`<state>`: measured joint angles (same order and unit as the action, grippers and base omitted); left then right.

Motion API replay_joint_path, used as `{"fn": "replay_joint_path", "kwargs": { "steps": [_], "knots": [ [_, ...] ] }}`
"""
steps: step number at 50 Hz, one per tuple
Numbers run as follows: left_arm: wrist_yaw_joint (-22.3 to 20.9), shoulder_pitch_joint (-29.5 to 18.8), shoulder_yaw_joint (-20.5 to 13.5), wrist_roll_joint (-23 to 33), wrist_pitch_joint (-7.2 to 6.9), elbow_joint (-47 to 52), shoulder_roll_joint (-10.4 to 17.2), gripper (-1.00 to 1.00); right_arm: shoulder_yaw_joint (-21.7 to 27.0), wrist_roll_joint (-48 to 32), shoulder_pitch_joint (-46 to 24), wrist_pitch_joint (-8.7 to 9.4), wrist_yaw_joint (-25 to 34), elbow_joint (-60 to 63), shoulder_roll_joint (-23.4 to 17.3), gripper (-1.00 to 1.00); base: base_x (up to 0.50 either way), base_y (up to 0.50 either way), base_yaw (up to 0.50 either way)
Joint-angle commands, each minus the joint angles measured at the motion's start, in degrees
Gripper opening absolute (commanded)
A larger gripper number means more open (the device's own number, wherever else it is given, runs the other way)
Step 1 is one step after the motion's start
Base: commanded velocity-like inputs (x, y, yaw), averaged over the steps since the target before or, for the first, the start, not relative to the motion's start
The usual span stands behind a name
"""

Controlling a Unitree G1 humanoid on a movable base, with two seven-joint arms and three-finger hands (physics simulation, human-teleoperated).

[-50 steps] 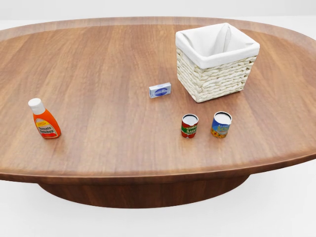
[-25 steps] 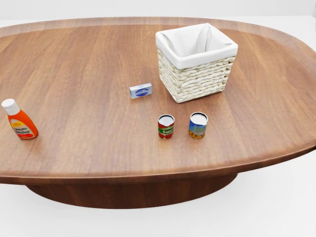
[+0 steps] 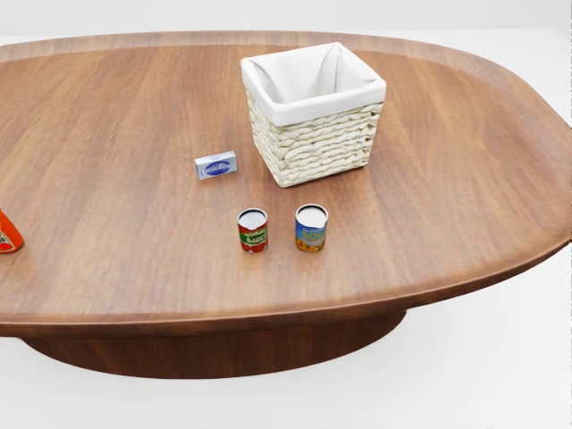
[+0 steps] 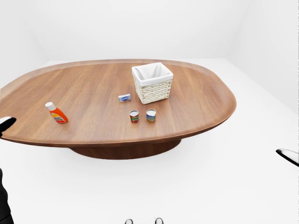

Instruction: Pick up the tomato sauce, and put it in the basket.

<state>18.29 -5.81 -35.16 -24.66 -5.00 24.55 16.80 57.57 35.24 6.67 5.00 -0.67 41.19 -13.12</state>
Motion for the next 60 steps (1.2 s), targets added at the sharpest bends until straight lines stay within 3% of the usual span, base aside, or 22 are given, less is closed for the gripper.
{"fn": "replay_joint_path", "kwargs": {
  "steps": [1,34,46,60],
  "knots": [
    [-0.1,-0.1,0.2,0.2,0.0,-0.4,0.0,1.0,-0.3,-0.1,-0.1,0.0,0.1,-0.4,-0.1,1.0,0.0,-0.28,0.0],
    [0.0,-0.1,0.5,0.4,0.0,-0.3,-0.2,1.0,-0.4,0.1,0.1,0.0,0.2,-0.1,0.1,1.0,0.0,-0.28,0.0],
    [0.0,0.0,0.5,0.5,0.0,0.1,-0.3,1.0,-1.4,-2.6,-0.2,0.0,0.5,0.7,0.4,1.0,0.0,-0.02,0.0],
    [-0.4,0.0,1.0,0.8,0.0,-0.6,-0.6,1.0,-2.3,-3.6,-0.4,0.0,1.3,0.0,0.9,1.0,0.44,0.0,0.0]
  ]
}}
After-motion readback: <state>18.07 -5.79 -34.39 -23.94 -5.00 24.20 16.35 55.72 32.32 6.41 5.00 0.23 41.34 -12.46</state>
